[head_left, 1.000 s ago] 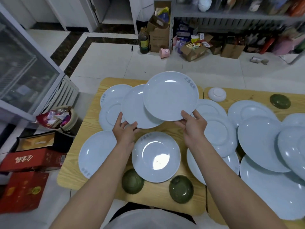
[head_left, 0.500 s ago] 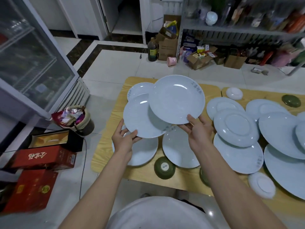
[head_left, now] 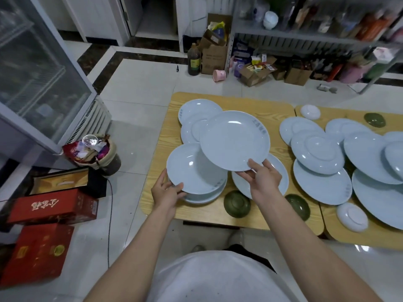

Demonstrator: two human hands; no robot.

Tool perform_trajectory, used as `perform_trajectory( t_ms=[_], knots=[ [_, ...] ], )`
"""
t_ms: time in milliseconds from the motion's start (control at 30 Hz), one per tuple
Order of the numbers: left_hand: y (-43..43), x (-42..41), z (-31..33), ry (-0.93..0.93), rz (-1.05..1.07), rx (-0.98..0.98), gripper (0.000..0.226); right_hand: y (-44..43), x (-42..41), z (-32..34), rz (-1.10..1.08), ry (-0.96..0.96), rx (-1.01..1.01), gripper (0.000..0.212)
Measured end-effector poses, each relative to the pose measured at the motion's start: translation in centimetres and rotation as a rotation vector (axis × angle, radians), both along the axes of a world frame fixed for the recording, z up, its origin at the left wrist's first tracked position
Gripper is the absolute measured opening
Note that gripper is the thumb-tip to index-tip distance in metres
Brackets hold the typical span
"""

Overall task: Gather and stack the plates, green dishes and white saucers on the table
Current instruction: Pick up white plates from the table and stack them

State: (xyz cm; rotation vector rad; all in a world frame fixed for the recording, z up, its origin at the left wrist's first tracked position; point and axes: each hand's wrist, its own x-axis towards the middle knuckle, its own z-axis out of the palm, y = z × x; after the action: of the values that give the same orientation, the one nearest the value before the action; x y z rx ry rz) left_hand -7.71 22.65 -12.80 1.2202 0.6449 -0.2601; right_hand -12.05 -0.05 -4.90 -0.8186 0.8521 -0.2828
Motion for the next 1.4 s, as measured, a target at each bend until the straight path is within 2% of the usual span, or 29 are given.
perform_trajectory(
  t_ms=[200, 467, 667, 900, 1000, 1200, 1400],
  knots=[
    [0.5, -0.2, -1.0, 0.006, -0.058, -0.005, 0.088, 0.9, 0.0, -0.4, 0.017, 0.046, -0.015, 0.056],
    [1.4, -0.2, -2.4, -0.010, -0.127, 0.165, 0.085, 2.5, 0.5, -1.9, 0.063, 0.104, 0.002, 0.054],
    [2.0, 0.1, -2.8, -0.032, -0.153, 0.213, 0.078, 3.7, 0.6, -3.7, 0.123, 0.183, -0.003, 0.057],
    [2.6, 0.1, -2.7, -0.047, -0.217, 0.204, 0.074, 5.1, 0.5, -5.5, 0.194, 0.243, -0.035, 0.041],
    [2.7, -0.1, -2.4, -0.073, -0.253, 0.184, 0.071, 5.4, 0.4, -6.2, 0.242, 0.268, -0.075, 0.038],
    [2.9, -0.1, -2.2, -0.081, -0.292, 0.159, 0.069, 5.7, 0.1, -6.9, 0.293, 0.274, -0.135, 0.047],
    [3.0, 0.0, -2.2, -0.063, -0.308, 0.177, 0.071, 5.6, 0.5, -7.4, 0.333, 0.412, -0.376, 0.036]
  ],
)
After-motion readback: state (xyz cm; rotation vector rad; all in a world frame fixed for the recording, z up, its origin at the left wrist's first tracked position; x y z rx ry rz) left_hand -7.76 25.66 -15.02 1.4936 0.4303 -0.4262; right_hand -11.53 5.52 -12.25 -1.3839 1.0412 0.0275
